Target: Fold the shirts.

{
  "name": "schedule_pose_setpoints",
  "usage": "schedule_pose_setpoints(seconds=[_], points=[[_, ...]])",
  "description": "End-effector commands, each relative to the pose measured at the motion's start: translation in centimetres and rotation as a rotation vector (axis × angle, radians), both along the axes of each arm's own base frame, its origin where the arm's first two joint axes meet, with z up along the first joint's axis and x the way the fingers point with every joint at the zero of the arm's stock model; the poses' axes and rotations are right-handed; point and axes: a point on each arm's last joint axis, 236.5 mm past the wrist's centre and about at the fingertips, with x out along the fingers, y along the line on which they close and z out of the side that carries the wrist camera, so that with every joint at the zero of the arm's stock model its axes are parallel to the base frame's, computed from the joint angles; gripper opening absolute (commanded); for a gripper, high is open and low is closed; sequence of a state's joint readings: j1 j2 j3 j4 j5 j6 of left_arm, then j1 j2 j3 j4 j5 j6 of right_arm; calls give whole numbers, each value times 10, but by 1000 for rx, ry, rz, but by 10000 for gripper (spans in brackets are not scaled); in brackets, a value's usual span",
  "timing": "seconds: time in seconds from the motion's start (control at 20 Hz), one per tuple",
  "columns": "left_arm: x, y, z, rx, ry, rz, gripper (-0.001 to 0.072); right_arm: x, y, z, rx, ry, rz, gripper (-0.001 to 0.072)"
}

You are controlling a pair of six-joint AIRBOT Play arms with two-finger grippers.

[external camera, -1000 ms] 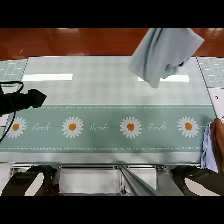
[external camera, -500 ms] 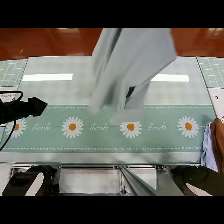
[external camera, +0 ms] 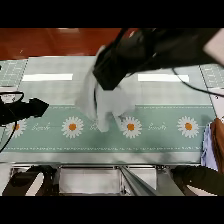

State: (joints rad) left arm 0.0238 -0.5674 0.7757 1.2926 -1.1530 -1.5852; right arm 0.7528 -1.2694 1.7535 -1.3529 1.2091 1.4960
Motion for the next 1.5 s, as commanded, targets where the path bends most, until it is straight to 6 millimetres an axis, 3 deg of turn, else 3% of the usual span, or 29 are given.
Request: schedule_pose_setpoints(seconds=[0.0,0.15,0.2,0.3,0.4,0.5,0.6,0.65,0.7,0.75,0.8,0.85,0.95,1.05,1.25,1.45], points=[[-4,-8,-11,-35,32,-12,507,14,-34,-115,-184,200,-131,31],[-12,-18,-30,-83,84,-18,506,20,-88,-225,-278,375,-305,31],[-14,-19,-36,-88,96,-18,506,17,-102,-252,-284,425,-356,45],[-12,-18,-42,-89,103,-10,506,7,-118,-281,-266,519,-416,413],[-1,-16,-40,-91,71,7,506,9,-127,-275,-242,557,-417,408],[10,-13,-36,-92,30,24,506,31,-156,-236,-201,516,-464,407],[13,-12,-35,-92,21,28,506,57,-210,-186,-121,430,-594,407],[8,-13,-40,-92,46,22,506,63,-251,-166,-80,393,-698,407],[0,-16,-51,-100,106,13,506,59,-291,-159,-60,386,-795,406],[-11,-27,-66,-143,184,0,506,47,-327,-164,-45,409,-894,406],[-27,-44,-86,-214,285,-33,506,31,-350,-180,-17,453,-971,406],[-41,-63,-103,-290,369,-80,506,16,-359,-202,32,511,-1012,406],[-59,-93,-132,-433,506,-141,506,-7,-348,-241,142,624,-998,406],[-66,-102,-152,-492,607,-138,506,-21,-334,-262,198,689,-963,406],[-56,-119,-171,-598,676,-110,507,-25,-329,-268,196,700,-940,406],[-48,-135,-202,-548,684,-54,506,-23,-329,-268,200,693,-943,406]])
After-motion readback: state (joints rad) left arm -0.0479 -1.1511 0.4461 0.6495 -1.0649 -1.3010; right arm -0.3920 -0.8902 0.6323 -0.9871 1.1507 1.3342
